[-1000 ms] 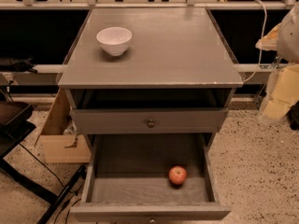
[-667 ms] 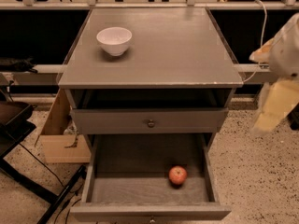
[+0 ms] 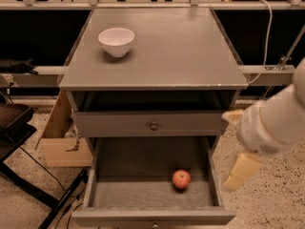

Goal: Pick apple from middle drawer and place on counter

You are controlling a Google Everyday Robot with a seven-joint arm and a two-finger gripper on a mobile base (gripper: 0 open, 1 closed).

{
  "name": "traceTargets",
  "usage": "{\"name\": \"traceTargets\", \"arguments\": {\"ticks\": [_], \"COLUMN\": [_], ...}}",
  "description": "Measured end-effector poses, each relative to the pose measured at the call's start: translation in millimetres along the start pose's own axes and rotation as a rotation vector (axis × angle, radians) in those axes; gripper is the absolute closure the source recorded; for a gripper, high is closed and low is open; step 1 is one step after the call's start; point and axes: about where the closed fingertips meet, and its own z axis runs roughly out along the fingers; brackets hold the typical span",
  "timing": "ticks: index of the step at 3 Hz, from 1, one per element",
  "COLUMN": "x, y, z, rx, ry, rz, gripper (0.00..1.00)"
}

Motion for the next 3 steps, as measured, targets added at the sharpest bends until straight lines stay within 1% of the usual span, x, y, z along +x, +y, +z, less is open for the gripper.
{"name": "traceTargets", "arguments": {"ticks": [1,2,3], "x": [35,66,71], "y": [29,19,17], "z": [100,178,202], "rx": [-0.088,-0.090,-0.094], "ry": [-0.045,-0.092,-0.118], "rz": [0.039,0.098,0.125], "gripper": [0.00,0.00,0.00]}}
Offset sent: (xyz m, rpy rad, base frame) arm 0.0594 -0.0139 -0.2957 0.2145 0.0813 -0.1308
